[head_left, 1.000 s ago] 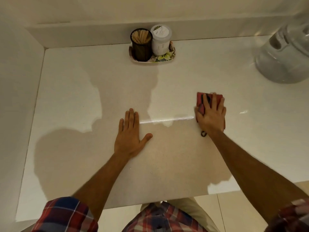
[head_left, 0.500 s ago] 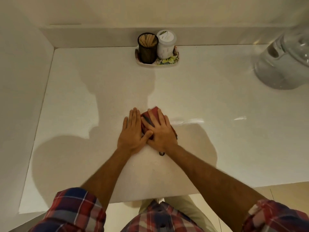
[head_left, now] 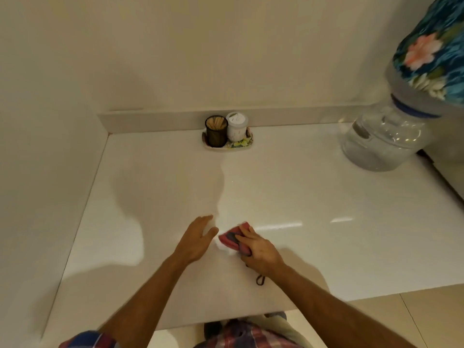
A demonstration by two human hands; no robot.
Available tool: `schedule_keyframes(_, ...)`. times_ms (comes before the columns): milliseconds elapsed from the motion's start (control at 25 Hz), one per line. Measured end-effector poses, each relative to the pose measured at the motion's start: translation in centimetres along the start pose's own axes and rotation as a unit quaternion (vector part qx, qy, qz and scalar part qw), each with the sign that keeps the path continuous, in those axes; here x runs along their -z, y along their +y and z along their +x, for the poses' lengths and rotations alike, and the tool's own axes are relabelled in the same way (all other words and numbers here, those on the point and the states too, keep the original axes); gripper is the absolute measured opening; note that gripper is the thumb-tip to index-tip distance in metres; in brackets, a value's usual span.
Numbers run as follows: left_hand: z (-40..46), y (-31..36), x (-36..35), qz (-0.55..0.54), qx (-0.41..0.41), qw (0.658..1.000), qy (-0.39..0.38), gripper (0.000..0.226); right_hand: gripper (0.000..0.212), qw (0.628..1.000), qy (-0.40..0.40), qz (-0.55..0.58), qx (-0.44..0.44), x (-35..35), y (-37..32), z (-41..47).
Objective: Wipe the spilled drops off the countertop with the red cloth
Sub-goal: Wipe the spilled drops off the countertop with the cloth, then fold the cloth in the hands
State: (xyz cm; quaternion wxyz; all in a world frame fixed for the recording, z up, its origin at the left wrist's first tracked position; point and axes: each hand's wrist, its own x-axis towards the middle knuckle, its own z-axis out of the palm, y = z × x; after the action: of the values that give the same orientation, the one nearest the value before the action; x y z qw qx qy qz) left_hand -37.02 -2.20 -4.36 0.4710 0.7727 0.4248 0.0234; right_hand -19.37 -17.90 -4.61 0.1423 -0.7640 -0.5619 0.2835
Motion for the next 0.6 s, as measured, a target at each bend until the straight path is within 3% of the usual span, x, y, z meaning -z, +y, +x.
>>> schedule_keyframes(160,-2.7,2.2,-2.1,-0.065,-0.006,0.998,-0.014,0.052,0.03,0.949,0.075,0.279,-0.123,4.3,0.6,-2.5)
schedule_keyframes(240,-3.3,4.1,-3.4,-0.097,0.01,0.995,-0.03,0.054,0.027,0.883,0.107,0.42,-0.179,6.2,1.2,-3.5)
schedule_keyframes(280,-3.4,5.2,-4.0,-0.111,0.022,0.993,-0.042,0.054,0.026,0.831,0.114,0.508,-0.193,7.2,1.3,-3.9)
schedule_keyframes(400,-3.3,9.5,-5.4,-0.159,0.061,0.982,-0.082,0.053,0.019,0.687,0.099,0.699,-0.17,10.3,1.8,-4.8)
schedule_keyframes(480,-3.2,12.4,-5.9,-0.248,0.062,0.96,-0.117,0.048,0.022,0.622,0.081,0.764,-0.153,12.2,2.2,-5.3)
schedule_keyframes(600,-2.6,16.7,-7.1,-0.322,0.039,0.937,-0.129,0.039,0.031,0.595,0.065,0.792,-0.119,14.4,3.5,-6.2)
